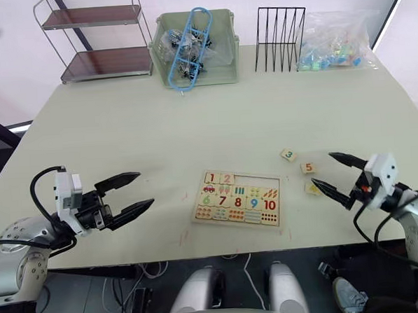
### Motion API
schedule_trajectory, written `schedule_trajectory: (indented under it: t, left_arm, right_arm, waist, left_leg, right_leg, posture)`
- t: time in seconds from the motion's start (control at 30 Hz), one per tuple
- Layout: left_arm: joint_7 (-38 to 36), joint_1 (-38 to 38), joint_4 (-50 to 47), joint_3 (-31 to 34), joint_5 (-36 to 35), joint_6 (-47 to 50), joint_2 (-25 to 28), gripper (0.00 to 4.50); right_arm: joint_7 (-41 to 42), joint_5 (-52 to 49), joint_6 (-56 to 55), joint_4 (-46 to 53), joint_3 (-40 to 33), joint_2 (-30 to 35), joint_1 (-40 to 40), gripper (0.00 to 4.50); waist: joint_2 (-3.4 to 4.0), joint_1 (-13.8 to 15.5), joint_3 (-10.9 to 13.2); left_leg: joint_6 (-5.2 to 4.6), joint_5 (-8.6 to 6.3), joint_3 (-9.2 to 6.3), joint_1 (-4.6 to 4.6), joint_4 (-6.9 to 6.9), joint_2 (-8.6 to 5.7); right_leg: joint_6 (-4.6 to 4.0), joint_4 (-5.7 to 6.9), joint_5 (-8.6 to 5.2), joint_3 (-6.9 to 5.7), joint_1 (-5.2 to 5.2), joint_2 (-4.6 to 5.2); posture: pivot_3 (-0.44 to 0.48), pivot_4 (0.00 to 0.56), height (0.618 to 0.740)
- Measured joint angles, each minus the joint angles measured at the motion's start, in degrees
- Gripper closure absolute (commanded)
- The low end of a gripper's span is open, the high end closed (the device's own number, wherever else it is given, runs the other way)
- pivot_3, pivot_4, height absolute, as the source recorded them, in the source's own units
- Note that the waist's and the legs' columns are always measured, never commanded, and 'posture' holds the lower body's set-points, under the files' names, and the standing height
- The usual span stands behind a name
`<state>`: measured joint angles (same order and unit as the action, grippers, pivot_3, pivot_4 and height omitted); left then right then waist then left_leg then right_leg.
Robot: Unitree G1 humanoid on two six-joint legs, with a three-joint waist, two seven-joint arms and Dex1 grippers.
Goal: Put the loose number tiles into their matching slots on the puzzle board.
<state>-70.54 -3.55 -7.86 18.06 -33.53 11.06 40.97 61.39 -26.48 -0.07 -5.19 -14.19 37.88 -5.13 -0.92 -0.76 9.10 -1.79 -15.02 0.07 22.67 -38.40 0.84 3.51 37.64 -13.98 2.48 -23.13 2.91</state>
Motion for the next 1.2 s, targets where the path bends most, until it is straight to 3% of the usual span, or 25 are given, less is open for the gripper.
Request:
schedule_trajectory:
  t: [0.27,0.6,1.17,1.2]
  left_arm:
    - [-6.48,1.13,0.18,-3.09,0.4,-2.69,1.47,0.05]
    - [-9.27,0.56,0.13,-3.13,0.37,-4.08,1.61,0.05]
    - [-10.73,0.39,0.08,-3.14,0.36,-4.38,2.1,0.05]
    - [-10.74,0.39,0.08,-3.14,0.36,-4.38,2.1,0.02]
  right_arm:
    - [-5.47,5.18,13.45,-0.6,7.35,1.36,-10.32,0.0]
    - [-9.94,10.92,22.07,-3.71,13.96,0.57,-16.54,0.0]
    - [-10.68,15.32,22.25,-11.53,17.28,-2.75,-22.4,0.0]
    - [-10.7,15.46,22.07,-11.66,17.28,-2.82,-22.4,0.26]
  waist:
    - [0.04,-0.08,0.04]
    - [0.04,-0.08,0.07]
    - [0.08,-0.24,0.14]
    - [0.08,-0.26,0.14]
  left_leg:
    - [0.0,0.0,0.02,0.09,0.0,0.01]
    - [0.0,0.0,0.0,0.12,0.02,0.0]
    - [0.0,0.0,0.01,0.12,0.03,0.02]
    - [0.0,0.0,0.01,0.12,0.03,0.02]
  right_leg:
    - [-0.01,0.02,0.01,0.03,-0.11,0.01]
    - [0.0,0.0,0.01,0.01,-0.11,0.02]
    - [0.02,0.01,0.02,0.0,-0.13,-0.01]
    - [0.02,0.01,0.02,0.01,-0.13,-0.01]
  posture:
    - [0.0,0.15,0.74]
    - [0.0,0.15,0.74]
    - [0.0,0.15,0.74]
    - [0.0,0.15,0.74]
